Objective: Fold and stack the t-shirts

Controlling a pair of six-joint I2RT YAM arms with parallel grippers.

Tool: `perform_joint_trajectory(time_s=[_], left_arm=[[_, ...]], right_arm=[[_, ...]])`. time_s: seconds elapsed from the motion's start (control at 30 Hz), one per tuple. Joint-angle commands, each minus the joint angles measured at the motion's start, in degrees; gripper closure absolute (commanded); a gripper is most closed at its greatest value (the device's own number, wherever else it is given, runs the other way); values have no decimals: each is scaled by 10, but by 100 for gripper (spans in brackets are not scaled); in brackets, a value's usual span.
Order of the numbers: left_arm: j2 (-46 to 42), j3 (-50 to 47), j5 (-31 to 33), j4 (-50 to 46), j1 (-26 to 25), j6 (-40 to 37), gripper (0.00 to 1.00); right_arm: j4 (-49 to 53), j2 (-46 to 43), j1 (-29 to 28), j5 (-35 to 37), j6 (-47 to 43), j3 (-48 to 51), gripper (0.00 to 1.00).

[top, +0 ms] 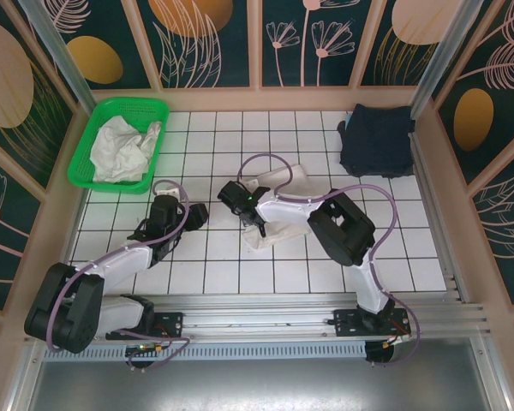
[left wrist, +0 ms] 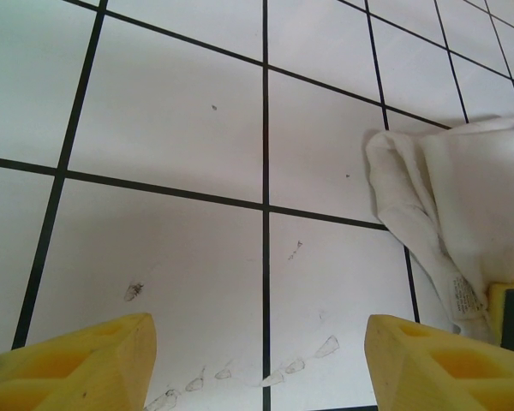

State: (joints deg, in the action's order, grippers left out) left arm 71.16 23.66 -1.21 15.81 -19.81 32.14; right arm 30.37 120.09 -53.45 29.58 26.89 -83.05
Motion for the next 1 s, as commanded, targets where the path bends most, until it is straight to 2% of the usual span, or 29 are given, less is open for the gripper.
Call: perform_joint_trajectory(time_s=[0.0,0.23,0.47,0.6,0.87,0.97], left_arm=[[3,4,-9,-6,4,4,35],[-11,2,0,-19,4,0,35],[-20,9,-20,-32,3,3,35],[-53,7,-16,-45,3,5,35],[-74,0,-2,-62,4,0,36],[-62,-5,-8,-49,4,2,42]], right_arm=[[7,-41,-4,19,-2,20,97],[-25,-101,-10,-14,-21,45,100],[-11,-116,-13,-15,-26,28,100],[-44,-129,-18,-47,-31,33,100],[-73,-92,-32,-87,-6,37,100],[-95,-78,-37,-111,-3,42,100]])
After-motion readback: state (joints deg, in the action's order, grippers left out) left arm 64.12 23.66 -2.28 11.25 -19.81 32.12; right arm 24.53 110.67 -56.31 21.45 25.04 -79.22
